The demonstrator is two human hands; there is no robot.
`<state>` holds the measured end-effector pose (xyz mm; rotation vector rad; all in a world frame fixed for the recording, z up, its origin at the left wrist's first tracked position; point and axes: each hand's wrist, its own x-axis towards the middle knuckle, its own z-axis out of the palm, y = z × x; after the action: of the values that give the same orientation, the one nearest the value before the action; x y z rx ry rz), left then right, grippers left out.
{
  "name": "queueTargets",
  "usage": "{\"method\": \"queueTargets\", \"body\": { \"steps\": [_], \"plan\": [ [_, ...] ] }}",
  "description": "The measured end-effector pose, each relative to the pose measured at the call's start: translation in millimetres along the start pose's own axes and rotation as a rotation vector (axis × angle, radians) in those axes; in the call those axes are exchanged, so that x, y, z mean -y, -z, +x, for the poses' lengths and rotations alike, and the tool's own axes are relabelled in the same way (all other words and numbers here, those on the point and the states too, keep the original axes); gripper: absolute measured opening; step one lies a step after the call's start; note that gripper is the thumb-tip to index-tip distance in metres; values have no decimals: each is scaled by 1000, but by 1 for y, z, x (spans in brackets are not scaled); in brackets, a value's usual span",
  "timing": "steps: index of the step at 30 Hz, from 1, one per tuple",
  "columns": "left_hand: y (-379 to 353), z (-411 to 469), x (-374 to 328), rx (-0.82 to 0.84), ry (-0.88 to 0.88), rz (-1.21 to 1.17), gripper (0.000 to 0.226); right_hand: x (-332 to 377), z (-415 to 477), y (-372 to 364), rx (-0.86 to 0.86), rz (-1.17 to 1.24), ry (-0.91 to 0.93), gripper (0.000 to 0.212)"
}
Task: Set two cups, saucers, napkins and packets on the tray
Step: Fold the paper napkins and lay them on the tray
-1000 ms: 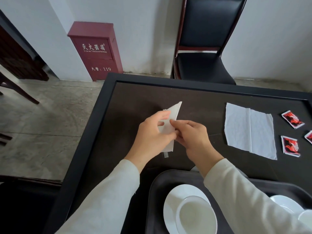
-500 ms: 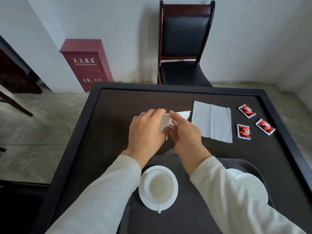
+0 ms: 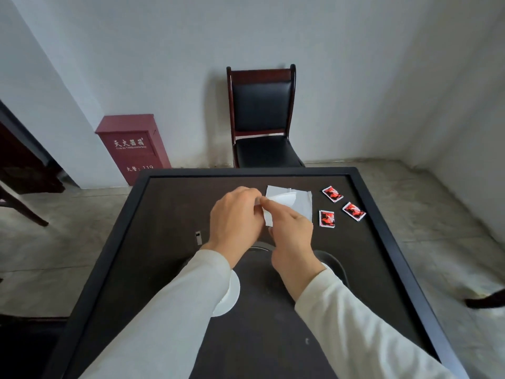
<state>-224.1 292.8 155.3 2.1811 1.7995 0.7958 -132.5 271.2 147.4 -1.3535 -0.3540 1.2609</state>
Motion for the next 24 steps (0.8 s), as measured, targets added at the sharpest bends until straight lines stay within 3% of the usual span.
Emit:
{"method": "queueTargets", "body": {
  "steps": [5, 10, 13, 15, 17, 20, 24],
  "plan": [
    [32, -24, -29, 79, -92, -18, 22, 22, -37, 27, -8, -23, 41, 17],
    [61, -48, -48, 272, -135, -51, 20, 34, -69, 60, 1, -129, 129, 23],
    [83, -60, -56, 375, -118, -158, 24, 39, -82, 90, 21, -352, 388, 17],
    [99, -67, -59, 431, -105, -211, 27, 45, -86, 109, 115, -579, 594, 28],
    [116, -73, -62, 487, -94, -234, 30, 54, -90, 122, 260, -722, 679, 41],
    [139, -83, -65, 593, -108, -251, 36, 64, -89, 130, 438, -754, 604, 53],
    [167, -95, -66, 700, -97, -319, 39, 70, -90, 127, 718, -498, 261, 55]
  ]
}}
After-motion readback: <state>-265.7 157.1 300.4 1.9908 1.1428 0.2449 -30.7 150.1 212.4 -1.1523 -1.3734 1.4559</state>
